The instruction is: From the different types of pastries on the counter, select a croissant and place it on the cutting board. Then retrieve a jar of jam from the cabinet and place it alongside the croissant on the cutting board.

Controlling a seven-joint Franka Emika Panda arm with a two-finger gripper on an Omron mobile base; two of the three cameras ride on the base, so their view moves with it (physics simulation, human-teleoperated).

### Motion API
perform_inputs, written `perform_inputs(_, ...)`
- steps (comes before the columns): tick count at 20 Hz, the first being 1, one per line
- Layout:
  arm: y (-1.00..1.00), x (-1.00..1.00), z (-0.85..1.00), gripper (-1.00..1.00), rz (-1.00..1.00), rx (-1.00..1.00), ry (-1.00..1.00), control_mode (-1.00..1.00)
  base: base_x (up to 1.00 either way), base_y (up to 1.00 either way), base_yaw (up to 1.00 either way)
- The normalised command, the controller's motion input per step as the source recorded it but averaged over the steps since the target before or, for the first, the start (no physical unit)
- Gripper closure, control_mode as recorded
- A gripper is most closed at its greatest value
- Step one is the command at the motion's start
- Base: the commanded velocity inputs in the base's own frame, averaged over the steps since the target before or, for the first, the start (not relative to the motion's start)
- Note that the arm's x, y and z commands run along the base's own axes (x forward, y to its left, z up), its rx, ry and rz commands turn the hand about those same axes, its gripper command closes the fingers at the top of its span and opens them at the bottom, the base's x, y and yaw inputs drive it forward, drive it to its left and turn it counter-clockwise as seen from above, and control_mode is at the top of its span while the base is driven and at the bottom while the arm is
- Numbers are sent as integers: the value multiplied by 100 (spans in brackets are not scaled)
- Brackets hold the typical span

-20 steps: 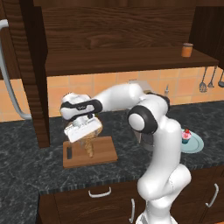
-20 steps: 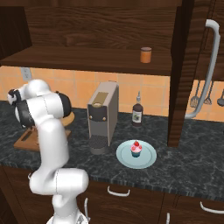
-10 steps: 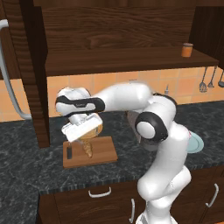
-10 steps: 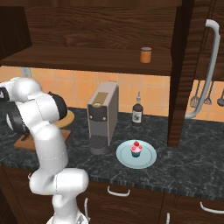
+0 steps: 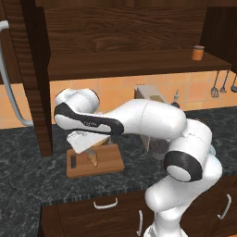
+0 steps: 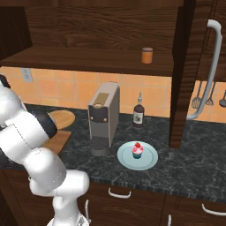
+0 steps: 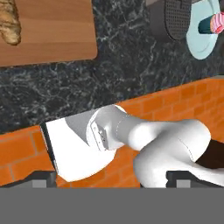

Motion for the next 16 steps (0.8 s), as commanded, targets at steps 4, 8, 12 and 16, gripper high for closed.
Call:
perform_inputs(4,-29,-86,53,-100,-17,-8,-19,-100,0,0,0)
perform_inputs(8,-60,-82,28,-100,-6,3,-20,-100,0,0,0)
perform_inputs(12,-28,-100,76,-100,0,-7,-51,-100,0,0,0)
perform_inputs(16,-28,-89,92,-100,0,-15,-53,-100,0,0,0)
